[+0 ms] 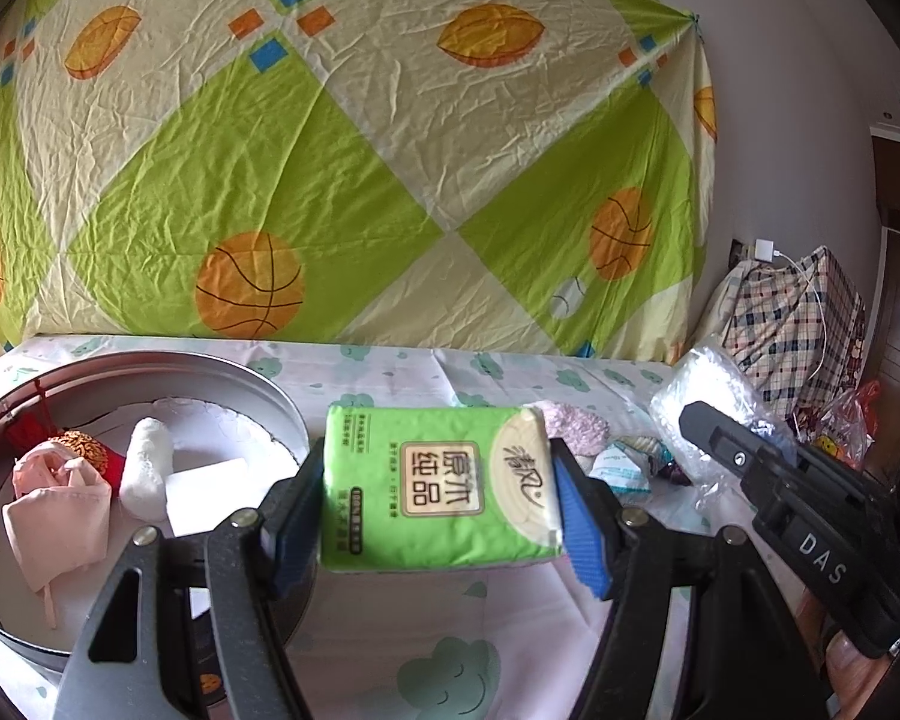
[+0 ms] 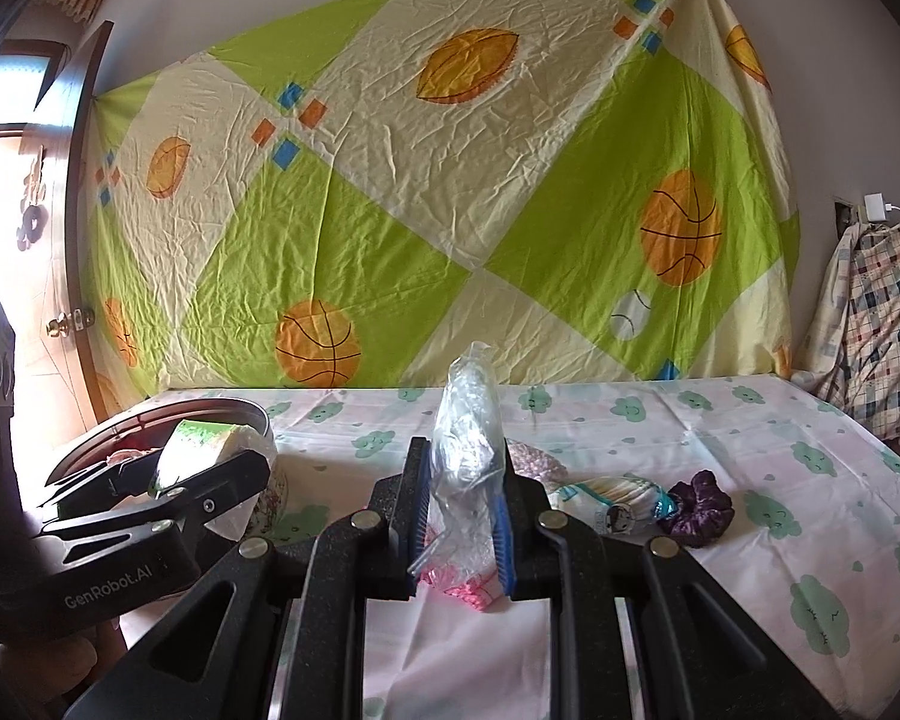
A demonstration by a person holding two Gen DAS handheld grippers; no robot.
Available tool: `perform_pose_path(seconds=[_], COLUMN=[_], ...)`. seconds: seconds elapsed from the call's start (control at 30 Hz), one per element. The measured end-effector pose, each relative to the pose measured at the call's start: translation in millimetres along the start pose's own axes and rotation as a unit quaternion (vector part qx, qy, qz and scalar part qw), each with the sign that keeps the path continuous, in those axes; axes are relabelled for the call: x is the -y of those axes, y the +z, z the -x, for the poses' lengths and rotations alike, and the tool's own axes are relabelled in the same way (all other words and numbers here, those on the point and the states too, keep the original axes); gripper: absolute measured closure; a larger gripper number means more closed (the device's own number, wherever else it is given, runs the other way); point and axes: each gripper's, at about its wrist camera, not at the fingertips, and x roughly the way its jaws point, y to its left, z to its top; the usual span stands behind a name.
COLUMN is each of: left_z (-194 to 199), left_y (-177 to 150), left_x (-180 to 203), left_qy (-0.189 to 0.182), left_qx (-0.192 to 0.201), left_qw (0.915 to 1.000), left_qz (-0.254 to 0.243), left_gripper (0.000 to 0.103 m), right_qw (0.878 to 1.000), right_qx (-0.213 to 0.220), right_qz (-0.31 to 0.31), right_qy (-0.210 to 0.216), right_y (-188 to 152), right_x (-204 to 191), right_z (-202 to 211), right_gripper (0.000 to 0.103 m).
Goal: Organize soft objects
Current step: 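Carry the tissue pack with the left tool while the right tool carries the plastic bag over the tin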
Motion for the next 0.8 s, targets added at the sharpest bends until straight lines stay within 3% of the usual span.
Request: perform_pose_path(seconds=[0.8], left_z=[18.1], left_y=[-2.9], left_x=[-32.1], left_qy=[0.019], left_qx=[-0.005], left_qw=[0.9998], left_qz=[0.003], left_gripper=[0.034], right_qw=[0.999], right_qx=[-0.007], right_qz=[0.029], right_qy=[0.042], right_y=[-3.4], right_x=[-50.6], right_z=[-11.4], right_gripper=[0.083])
